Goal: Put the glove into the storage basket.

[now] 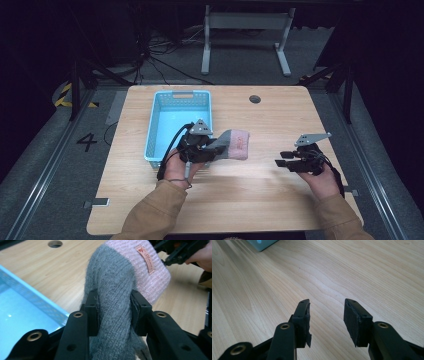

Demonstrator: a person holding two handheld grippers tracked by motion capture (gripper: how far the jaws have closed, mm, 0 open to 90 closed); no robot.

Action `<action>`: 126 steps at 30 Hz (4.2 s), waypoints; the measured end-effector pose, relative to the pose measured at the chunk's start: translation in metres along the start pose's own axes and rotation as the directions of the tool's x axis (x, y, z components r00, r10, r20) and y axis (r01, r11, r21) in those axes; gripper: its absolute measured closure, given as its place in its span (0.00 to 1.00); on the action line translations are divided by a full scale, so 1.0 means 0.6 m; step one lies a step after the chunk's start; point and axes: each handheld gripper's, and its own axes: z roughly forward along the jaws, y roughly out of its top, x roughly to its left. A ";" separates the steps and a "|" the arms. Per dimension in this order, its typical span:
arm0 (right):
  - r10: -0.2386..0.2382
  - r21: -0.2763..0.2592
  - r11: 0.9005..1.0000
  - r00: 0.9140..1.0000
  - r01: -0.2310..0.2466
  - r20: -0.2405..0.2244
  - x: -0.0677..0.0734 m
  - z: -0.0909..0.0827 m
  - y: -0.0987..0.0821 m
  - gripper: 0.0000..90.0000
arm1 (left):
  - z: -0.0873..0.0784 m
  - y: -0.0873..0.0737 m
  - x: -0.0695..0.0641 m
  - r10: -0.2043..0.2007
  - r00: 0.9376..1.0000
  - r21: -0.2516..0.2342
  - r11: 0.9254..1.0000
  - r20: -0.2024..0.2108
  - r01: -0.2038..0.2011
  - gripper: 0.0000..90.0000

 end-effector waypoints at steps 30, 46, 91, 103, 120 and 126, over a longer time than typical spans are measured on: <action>0.052 0.040 0.998 0.999 -0.053 0.012 0.007 -0.003 -0.032 0.63 | -0.049 -0.024 0.166 -0.023 0.984 0.059 0.998 -0.178 0.034 0.72; 0.045 0.037 0.998 0.999 -0.045 0.001 0.016 0.000 -0.030 0.62 | -0.005 -0.047 0.229 -0.083 0.969 0.126 0.985 -0.231 0.115 0.72; 0.024 0.020 0.999 1.000 -0.024 0.005 0.023 -0.005 -0.026 0.60 | 0.087 -0.057 0.251 -0.110 0.964 0.305 0.935 -0.243 0.183 0.54; 0.014 0.022 1.000 1.000 -0.014 -0.004 0.025 0.001 -0.020 0.59 | 0.060 -0.045 0.237 -0.112 0.970 0.211 0.965 -0.214 0.158 0.49; -0.023 0.024 0.999 0.999 0.024 -0.039 0.024 0.022 0.005 0.59 | -0.013 -0.021 0.157 -0.065 0.989 0.092 0.993 -0.132 0.078 0.49; -0.030 0.034 0.999 0.999 0.032 -0.044 0.025 0.028 0.008 0.59 | -0.035 -0.021 0.114 -0.024 0.996 0.077 0.997 -0.083 0.031 0.49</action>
